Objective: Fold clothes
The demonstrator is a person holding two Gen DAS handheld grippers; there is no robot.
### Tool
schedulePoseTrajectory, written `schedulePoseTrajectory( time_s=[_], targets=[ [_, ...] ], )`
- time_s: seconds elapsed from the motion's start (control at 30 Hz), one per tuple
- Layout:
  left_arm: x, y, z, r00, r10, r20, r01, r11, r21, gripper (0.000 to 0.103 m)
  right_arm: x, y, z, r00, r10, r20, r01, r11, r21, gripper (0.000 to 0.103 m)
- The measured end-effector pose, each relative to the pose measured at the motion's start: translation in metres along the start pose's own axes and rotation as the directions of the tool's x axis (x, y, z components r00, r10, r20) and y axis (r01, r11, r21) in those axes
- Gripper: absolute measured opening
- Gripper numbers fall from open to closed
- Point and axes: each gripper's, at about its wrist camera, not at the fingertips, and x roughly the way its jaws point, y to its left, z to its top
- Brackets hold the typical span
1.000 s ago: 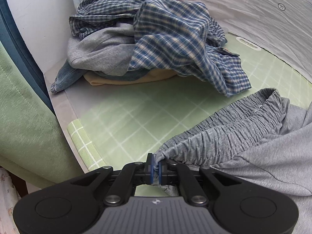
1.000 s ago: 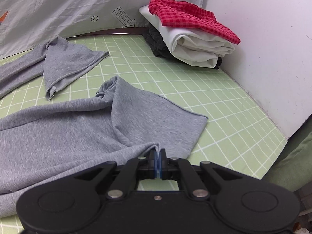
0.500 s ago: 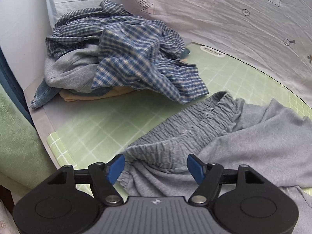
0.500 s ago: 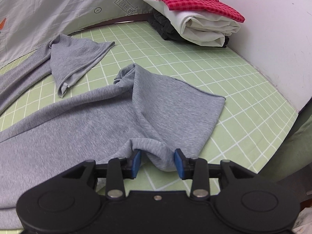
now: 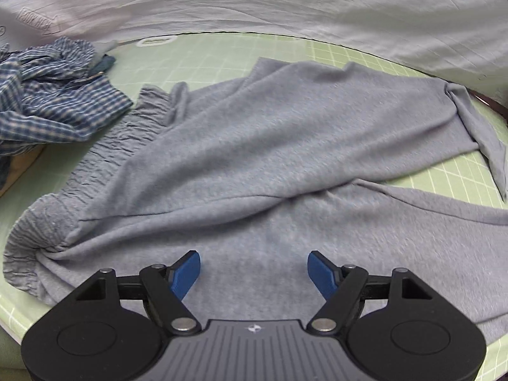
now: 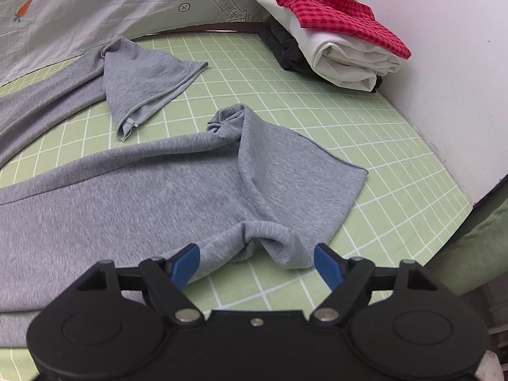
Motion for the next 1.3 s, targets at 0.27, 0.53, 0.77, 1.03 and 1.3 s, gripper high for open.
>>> schedulePoseTrajectory(
  time_s=[0.27, 0.53, 0.77, 1.03, 1.3],
  targets=[
    [0.001, -0.081, -0.011, 1.000, -0.023, -0.012, 0.023, 0.999, 0.048, 0.078, 0.035, -0.052, 0.012, 0.999, 0.030, 0.035, -0.032, 0.997, 0.075, 0.101],
    [-0.005, -0.159, -0.029, 1.000, 0.024, -0.012, -0.024, 1.000, 0.000, 0.079, 0.112, -0.129, 0.038, 0.995, 0.095, 0.006, -0.095, 0.985, 0.143, 0.090],
    [-0.003, -0.205, -0.046, 0.996, 0.080, -0.048, -0.082, 0.996, -0.040, 0.079, 0.133, -0.156, 0.052, 0.968, 0.246, 0.052, -0.248, 0.968, 0.048, 0.019],
    [-0.004, -0.215, -0.049, 0.992, 0.107, -0.065, -0.110, 0.993, -0.052, 0.086, 0.104, -0.208, 0.034, 0.989, 0.093, 0.118, -0.102, 0.992, 0.069, 0.001],
    [-0.008, -0.214, -0.054, 0.988, 0.133, -0.072, -0.139, 0.987, -0.077, 0.087, 0.101, -0.221, 0.018, 0.995, 0.038, 0.092, -0.043, 0.998, 0.053, 0.049]
  ],
)
